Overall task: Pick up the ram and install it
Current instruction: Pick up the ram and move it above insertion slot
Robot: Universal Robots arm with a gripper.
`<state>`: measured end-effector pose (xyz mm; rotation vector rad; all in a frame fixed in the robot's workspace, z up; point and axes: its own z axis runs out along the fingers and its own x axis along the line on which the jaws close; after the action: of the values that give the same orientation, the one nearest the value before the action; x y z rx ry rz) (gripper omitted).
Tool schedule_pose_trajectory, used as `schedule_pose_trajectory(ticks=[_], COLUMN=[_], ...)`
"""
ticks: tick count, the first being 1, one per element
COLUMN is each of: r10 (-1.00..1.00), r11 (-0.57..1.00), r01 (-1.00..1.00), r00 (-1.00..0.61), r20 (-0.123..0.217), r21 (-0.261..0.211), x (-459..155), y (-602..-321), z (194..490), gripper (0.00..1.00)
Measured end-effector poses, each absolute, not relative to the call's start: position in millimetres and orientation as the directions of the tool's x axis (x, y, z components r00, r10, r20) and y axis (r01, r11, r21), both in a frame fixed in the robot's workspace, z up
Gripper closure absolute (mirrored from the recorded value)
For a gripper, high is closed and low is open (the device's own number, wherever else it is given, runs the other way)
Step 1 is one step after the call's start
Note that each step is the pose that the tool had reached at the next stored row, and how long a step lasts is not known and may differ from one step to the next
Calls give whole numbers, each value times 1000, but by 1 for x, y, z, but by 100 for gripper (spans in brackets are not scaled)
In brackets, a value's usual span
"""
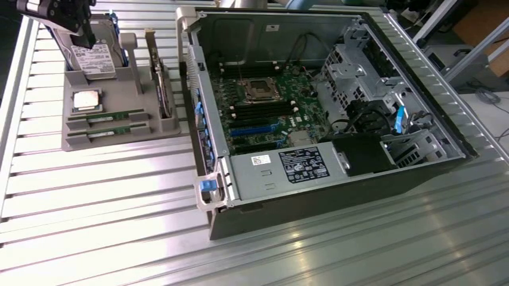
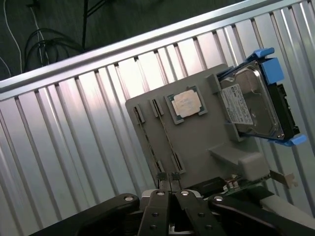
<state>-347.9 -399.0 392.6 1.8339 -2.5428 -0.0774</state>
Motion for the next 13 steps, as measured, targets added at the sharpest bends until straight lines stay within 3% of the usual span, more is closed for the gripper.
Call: schedule_pose_trajectory(ticks=[13], r10=[-981], r11=[192], r01=[-981], r00=[-193], r20=[-23], r21=[43], x=[-348], y=[-399], z=[393], gripper=[89])
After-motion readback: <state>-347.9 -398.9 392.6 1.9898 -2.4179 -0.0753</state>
